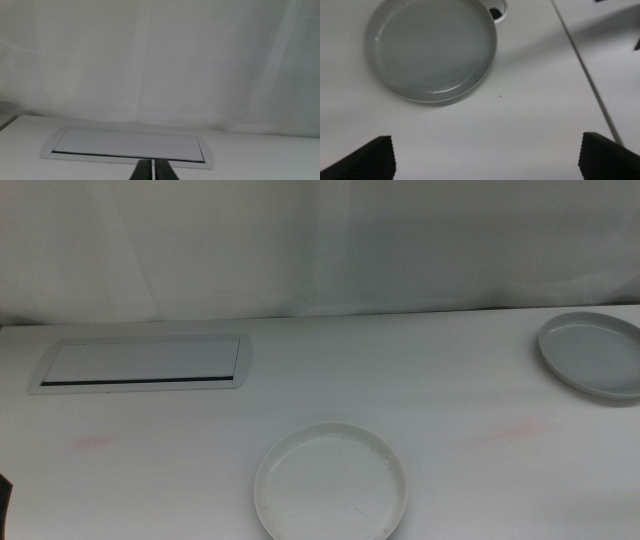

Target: Stack the three bowls on top of each other.

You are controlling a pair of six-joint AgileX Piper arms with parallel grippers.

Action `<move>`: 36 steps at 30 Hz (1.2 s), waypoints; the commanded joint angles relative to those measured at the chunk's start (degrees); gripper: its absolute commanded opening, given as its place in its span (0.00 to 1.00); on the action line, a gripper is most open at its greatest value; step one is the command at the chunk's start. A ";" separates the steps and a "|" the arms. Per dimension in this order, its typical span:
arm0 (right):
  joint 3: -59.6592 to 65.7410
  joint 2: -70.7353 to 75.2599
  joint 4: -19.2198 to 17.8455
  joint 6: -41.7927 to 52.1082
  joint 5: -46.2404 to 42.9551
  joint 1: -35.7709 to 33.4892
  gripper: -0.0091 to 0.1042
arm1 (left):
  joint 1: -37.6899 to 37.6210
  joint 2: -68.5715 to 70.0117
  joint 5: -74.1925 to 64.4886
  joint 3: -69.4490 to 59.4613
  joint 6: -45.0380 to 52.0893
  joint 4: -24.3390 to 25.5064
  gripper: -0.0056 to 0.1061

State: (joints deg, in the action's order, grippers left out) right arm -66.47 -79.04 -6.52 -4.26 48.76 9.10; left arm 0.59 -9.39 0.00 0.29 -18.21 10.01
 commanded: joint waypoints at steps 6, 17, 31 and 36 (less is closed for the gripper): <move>-5.08 -13.65 2.25 3.09 -4.67 2.08 0.99 | 0.09 0.18 0.90 -2.02 -0.48 0.03 0.02; -7.80 -25.82 6.52 3.11 -8.94 6.70 0.99 | 0.09 0.18 0.90 -2.02 -0.48 0.03 0.02; -8.51 -31.87 10.51 2.75 -15.76 8.58 0.97 | 0.09 0.18 0.90 -2.14 -0.48 0.03 0.02; -10.29 -35.27 11.68 2.75 -14.61 8.58 0.97 | 0.09 0.18 0.90 -2.14 -0.48 0.03 0.02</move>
State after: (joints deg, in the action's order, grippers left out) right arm -76.23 -113.41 4.62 -1.67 33.84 17.42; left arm 0.59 -9.39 0.00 0.29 -18.21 10.01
